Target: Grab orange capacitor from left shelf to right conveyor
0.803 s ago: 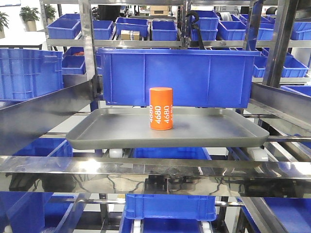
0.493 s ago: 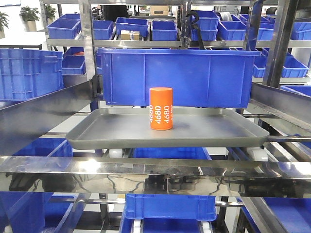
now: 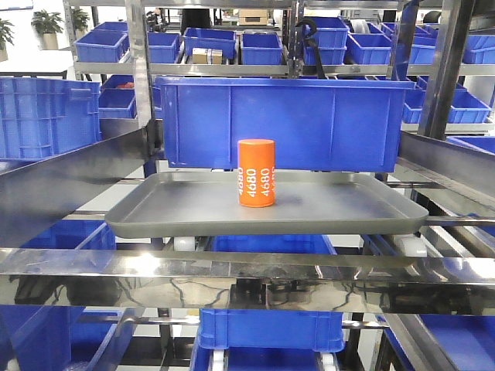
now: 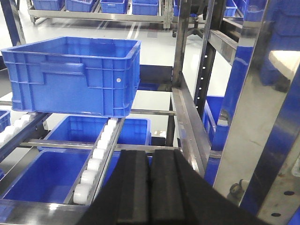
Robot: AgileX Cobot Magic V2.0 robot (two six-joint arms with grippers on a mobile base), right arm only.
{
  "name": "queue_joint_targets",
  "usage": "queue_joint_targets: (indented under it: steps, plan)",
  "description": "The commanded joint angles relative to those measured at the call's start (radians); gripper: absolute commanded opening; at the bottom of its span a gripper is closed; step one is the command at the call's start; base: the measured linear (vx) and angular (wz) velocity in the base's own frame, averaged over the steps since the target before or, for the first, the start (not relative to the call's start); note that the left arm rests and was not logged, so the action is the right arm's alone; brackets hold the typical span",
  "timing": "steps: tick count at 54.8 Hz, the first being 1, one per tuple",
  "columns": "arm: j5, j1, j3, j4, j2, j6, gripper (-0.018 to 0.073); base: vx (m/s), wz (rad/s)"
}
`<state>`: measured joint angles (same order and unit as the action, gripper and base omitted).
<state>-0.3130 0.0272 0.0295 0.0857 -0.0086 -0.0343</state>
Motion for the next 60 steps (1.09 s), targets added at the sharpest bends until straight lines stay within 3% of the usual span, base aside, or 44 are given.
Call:
queue_joint_targets:
  steps: [1, 17, 30, 47, 60]
  plan:
    - [0.084, -0.004, 0.009, 0.006, -0.016, 0.002, -0.001, 0.0, 0.0]
    - [0.267, -0.004, 0.009, -0.035, -0.016, 0.002, -0.001, 0.0, 0.0]
    - [0.504, -0.004, -0.003, -0.035, -0.015, 0.002, -0.001, 0.0, 0.0]
    - [0.254, -0.004, -0.322, 0.012, 0.13, 0.009, -0.001, 0.0, 0.0]
    - [0.243, -0.004, -0.525, 0.012, 0.316, 0.009, -0.0007, 0.0, 0.0]
